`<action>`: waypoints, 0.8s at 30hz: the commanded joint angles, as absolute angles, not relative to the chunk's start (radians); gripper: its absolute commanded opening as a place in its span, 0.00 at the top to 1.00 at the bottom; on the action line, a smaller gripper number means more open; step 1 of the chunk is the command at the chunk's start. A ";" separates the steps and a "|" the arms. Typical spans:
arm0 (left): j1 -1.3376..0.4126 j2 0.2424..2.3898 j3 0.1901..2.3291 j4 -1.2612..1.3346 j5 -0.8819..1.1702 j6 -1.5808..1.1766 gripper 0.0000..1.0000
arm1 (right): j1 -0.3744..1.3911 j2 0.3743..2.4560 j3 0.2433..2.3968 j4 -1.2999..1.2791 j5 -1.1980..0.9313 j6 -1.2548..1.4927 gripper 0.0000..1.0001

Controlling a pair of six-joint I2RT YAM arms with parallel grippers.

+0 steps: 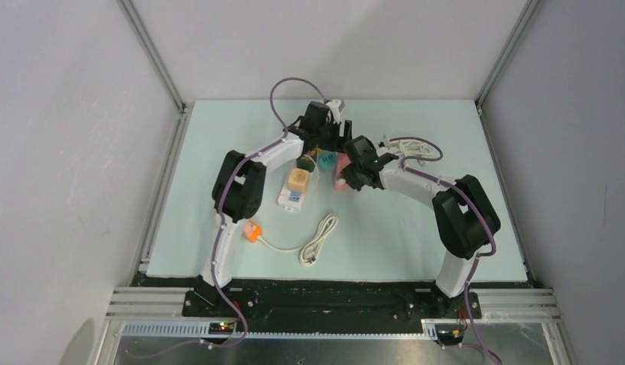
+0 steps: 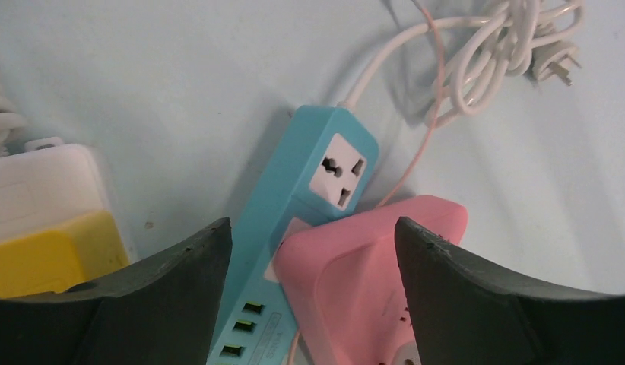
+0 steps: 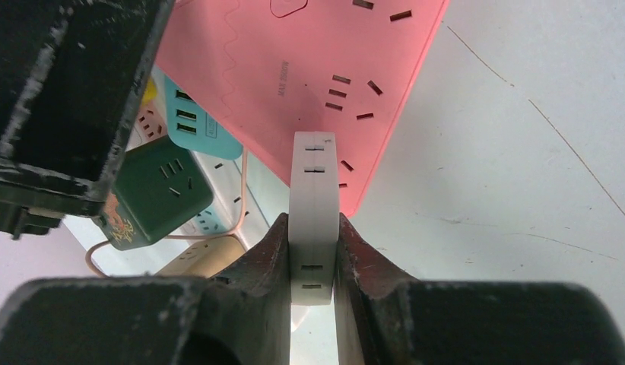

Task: Insert the plug
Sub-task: Insert the plug into the socket.

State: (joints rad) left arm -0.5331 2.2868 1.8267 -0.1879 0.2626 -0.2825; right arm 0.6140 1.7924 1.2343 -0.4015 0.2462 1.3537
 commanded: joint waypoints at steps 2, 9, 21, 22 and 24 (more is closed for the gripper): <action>-0.502 2.363 1.922 -0.236 0.365 -0.379 0.14 | 0.618 1.783 1.207 -0.464 0.250 1.285 1.00; -0.503 2.400 1.900 -0.254 0.485 -0.431 0.15 | 0.611 1.769 1.207 -0.482 0.229 1.270 1.00; -0.581 2.247 1.654 -0.252 0.330 -0.385 0.20 | 0.603 1.715 1.192 -0.522 0.179 1.183 1.00; -0.596 2.227 1.646 -0.253 0.326 -0.384 0.20 | 0.603 1.701 1.186 -0.529 0.169 1.175 1.00; -0.630 2.195 1.622 -0.252 0.312 -0.376 0.21 | 0.603 1.677 1.173 -0.542 0.149 1.157 1.00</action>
